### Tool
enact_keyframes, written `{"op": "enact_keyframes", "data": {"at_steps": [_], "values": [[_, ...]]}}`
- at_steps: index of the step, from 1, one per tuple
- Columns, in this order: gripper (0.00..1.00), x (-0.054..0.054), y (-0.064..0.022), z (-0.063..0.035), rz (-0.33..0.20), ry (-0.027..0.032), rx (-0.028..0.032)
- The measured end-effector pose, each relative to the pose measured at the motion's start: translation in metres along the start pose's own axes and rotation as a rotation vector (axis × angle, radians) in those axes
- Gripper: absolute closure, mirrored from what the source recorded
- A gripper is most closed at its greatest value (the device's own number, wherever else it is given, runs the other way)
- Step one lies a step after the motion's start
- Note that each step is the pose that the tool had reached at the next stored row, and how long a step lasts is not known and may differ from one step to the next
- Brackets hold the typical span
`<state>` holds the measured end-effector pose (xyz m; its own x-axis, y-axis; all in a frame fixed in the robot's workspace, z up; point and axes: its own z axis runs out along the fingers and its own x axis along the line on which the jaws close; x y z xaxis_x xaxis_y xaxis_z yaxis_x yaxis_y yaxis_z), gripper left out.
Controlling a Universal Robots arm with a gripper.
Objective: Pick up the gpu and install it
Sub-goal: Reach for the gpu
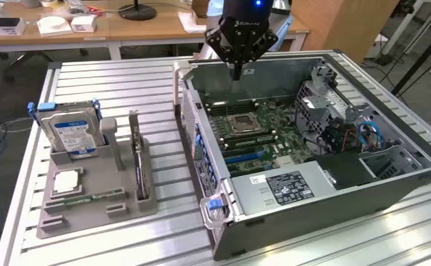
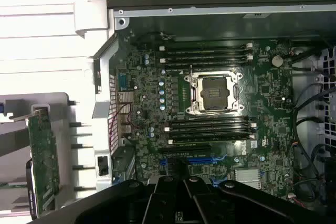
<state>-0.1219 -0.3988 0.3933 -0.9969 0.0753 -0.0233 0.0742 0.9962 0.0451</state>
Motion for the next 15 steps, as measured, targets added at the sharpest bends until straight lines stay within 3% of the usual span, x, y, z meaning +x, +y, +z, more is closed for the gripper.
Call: {"op": "enact_keyframes", "data": {"at_steps": [15], "values": [[0.89, 0.0052, -0.0004, -0.0001, 0.0, 0.0, 0.0]]}}
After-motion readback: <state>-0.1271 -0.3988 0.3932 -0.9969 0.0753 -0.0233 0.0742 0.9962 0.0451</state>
